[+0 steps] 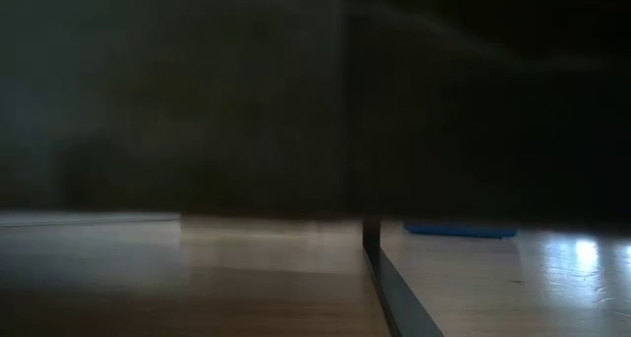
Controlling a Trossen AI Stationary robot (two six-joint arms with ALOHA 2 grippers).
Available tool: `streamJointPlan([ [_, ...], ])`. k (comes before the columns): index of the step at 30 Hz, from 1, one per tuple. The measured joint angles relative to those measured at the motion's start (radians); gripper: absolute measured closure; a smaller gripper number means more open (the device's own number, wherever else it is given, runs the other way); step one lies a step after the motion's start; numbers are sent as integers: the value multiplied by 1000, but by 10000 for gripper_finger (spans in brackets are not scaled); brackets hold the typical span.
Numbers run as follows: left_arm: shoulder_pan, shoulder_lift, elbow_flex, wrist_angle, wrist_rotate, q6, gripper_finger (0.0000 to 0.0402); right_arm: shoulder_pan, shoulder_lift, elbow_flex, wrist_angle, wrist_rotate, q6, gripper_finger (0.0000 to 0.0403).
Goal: Stack baskets on shelf by color
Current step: Stack the white bin on top of the white bins on the shelf
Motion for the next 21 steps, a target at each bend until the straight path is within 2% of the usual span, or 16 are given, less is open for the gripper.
streamJointPlan([
  [6,130,142,0,1,109,152,336,-81,0,-25,11,-41,-84,341],
  [11,232,275,0,2,277,267,336,-150,0,-27,9,-131,-224,341],
  [14,263,346,0,-14,331,284,336,-182,0,-27,0,-206,-383,341],
  [17,285,408,-1,-61,333,283,336,-210,0,-27,-1,-280,-512,341],
  [21,316,421,-72,-42,418,284,336,-248,-4,-27,-1,-358,-623,341],
])
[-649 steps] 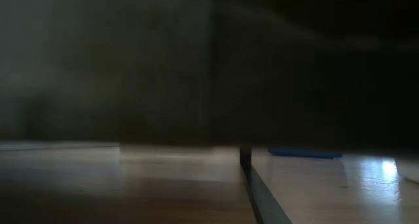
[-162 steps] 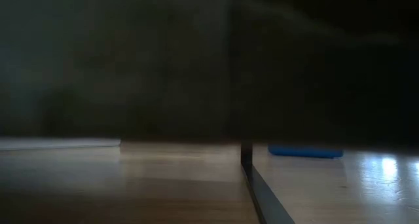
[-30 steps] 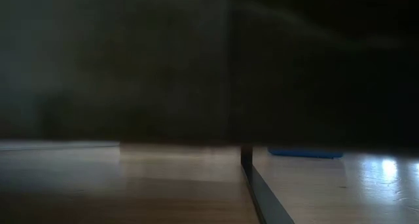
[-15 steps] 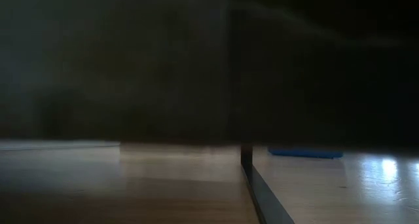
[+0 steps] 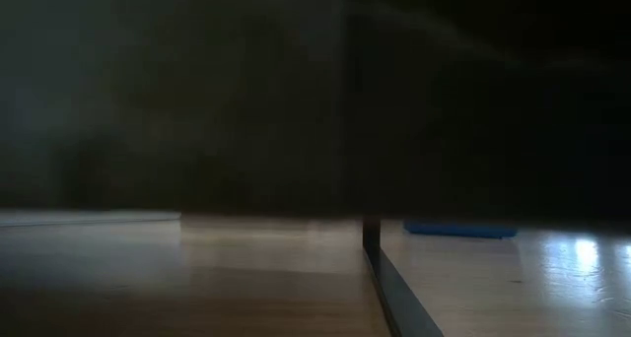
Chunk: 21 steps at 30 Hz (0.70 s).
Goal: Stack baskets on shelf by color
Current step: Stack the white bin on top of the white bins on the shelf
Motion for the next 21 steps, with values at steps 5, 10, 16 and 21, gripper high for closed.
streamJointPlan([
  [5,9,-9,-194,24,9,-33,336,-32,-48,0,0,-48,-65,341],
  [10,7,-26,-325,164,17,-32,336,-54,-96,0,0,-48,-75,341],
  [16,3,-26,-364,227,23,-32,336,-55,-131,0,4,-49,-75,341],
  [21,3,-26,-385,237,49,-29,336,-54,-134,0,4,-50,-64,341],
])
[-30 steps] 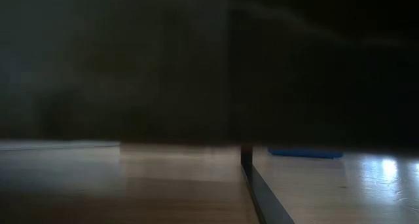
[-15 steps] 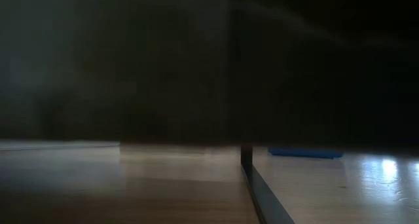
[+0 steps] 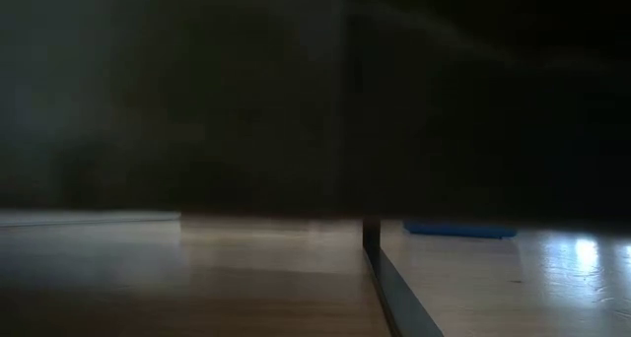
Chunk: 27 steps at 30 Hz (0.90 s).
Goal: Stack baskets on shelf by color
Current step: Stack the white bin on top of the white bins on the shelf
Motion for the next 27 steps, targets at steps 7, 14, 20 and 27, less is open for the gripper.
streamJointPlan([
  [7,0,0,-46,67,49,-14,336,0,0,0,0,0,-1,341],
  [14,0,0,-75,102,53,-15,336,0,0,0,0,1,-2,341],
  [20,0,0,-114,159,53,-16,336,0,0,0,0,1,-3,341],
  [27,0,0,-204,252,56,-22,336,0,0,0,0,1,-3,341],
])
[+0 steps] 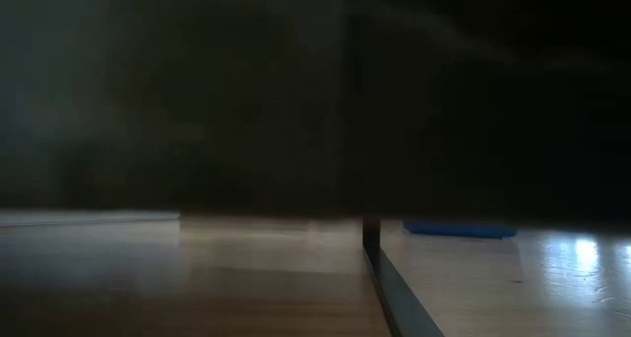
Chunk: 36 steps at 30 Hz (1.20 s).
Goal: Stack baskets on shelf by color
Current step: Stack the white bin on top of the white bins on the shelf
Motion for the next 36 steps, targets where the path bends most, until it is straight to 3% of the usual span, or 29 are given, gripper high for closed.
streamJointPlan([
  [5,-2,0,-8,26,-32,113,344,0,0,0,3,0,0,341],
  [11,-2,0,30,53,-52,298,395,0,0,0,10,0,0,341],
  [15,-2,0,90,52,-69,566,400,0,0,0,25,0,-21,341],
  [21,-45,0,176,54,-61,1110,401,0,0,0,34,0,-27,341],
  [27,-121,16,197,121,-60,1460,401,0,0,0,41,0,-27,341],
  [36,-264,161,197,199,-123,1644,401,0,1,0,51,0,-26,341],
])
